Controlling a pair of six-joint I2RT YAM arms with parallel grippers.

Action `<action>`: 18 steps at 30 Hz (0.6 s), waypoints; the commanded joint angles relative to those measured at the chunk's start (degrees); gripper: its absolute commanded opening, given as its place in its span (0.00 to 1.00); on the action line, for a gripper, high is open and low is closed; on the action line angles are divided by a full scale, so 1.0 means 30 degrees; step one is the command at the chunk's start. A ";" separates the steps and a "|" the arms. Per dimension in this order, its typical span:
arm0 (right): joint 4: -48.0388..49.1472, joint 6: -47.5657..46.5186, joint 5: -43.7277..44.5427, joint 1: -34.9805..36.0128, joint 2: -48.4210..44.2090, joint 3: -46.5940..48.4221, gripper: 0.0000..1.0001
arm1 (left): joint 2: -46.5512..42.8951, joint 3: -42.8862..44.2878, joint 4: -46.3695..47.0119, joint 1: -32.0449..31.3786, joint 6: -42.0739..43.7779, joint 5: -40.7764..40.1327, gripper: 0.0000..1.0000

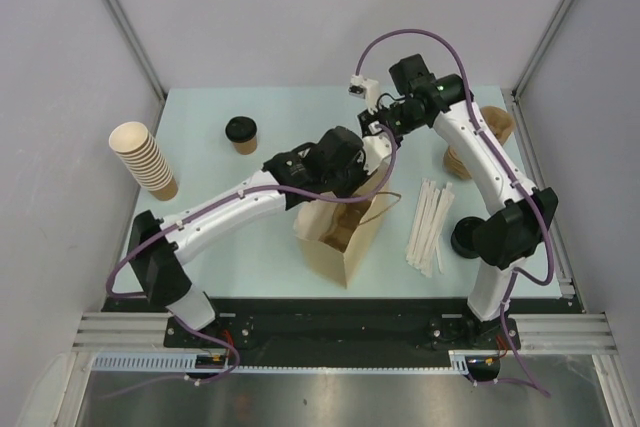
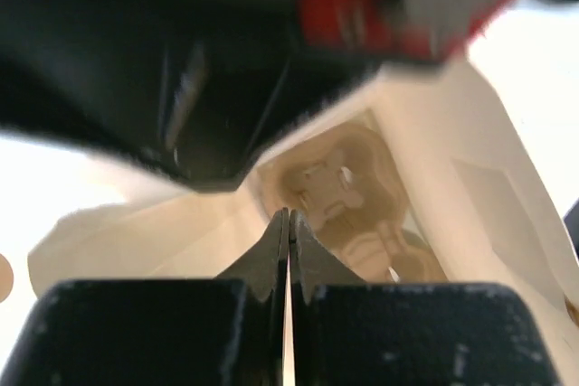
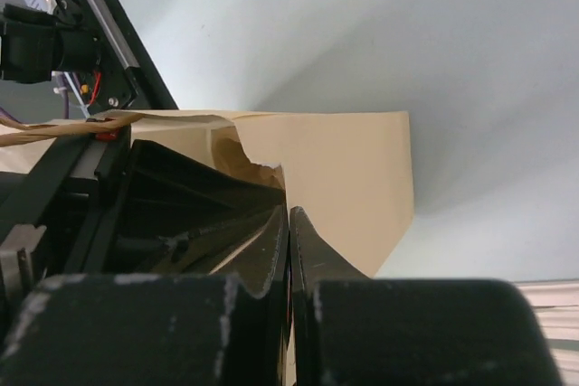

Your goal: Pack the takeout coffee

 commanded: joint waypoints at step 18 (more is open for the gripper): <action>0.3871 0.3454 -0.1674 -0.2405 -0.2448 -0.2780 0.00 | -0.1168 -0.4199 0.1316 0.0639 -0.1544 -0.0281 0.00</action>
